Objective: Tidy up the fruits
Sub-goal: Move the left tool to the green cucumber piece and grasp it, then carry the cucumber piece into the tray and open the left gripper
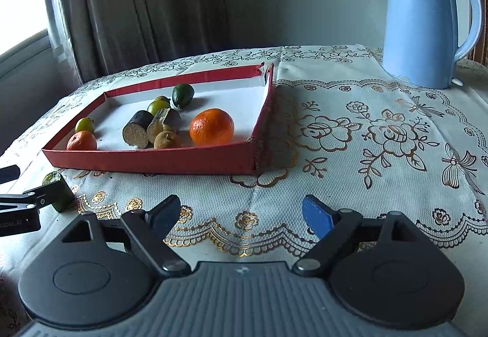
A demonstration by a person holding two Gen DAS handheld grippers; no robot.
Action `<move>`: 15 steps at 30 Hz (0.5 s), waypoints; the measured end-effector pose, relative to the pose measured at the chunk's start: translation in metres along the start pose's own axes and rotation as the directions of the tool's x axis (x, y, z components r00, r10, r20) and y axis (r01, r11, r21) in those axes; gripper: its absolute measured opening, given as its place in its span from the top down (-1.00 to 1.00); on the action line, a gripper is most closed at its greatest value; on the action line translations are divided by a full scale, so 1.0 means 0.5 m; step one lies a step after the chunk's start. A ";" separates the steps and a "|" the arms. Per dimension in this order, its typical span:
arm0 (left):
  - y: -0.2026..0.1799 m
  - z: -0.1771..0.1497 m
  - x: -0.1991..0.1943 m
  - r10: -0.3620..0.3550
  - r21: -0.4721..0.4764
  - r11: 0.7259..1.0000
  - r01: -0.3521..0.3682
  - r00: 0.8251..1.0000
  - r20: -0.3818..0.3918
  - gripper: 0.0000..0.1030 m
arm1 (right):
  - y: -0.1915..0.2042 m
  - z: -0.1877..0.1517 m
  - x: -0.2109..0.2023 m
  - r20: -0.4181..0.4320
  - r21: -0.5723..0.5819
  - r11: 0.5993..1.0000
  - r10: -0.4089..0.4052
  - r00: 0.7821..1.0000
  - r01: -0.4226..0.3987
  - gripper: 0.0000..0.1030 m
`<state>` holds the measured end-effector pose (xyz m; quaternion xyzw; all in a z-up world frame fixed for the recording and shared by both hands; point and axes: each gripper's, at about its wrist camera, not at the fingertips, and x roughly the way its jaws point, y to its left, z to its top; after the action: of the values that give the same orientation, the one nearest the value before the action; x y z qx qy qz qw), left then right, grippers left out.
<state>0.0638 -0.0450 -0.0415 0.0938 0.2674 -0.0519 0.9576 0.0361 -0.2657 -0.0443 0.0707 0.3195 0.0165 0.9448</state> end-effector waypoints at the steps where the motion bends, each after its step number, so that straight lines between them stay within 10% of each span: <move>1: 0.001 0.001 0.005 -0.009 -0.007 1.000 0.009 1.000 -0.011 -0.72 | 0.000 0.000 0.000 0.000 0.001 1.000 0.002 1.000 -0.002 -0.71; 10: -0.006 0.001 0.013 -0.091 -0.018 0.996 0.090 0.995 -0.045 0.39 | -0.003 0.001 0.000 0.002 0.008 1.000 0.007 1.000 -0.007 -0.72; 15: -0.023 0.000 0.008 -0.066 0.014 0.998 0.066 0.997 -0.034 0.41 | -0.004 0.002 -0.001 0.004 0.014 1.000 0.011 1.000 -0.011 -0.72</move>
<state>0.0654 -0.0563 -0.0456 0.0932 0.2859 -0.0840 0.9500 0.0365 -0.2680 -0.0436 0.0791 0.3172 0.0195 0.9448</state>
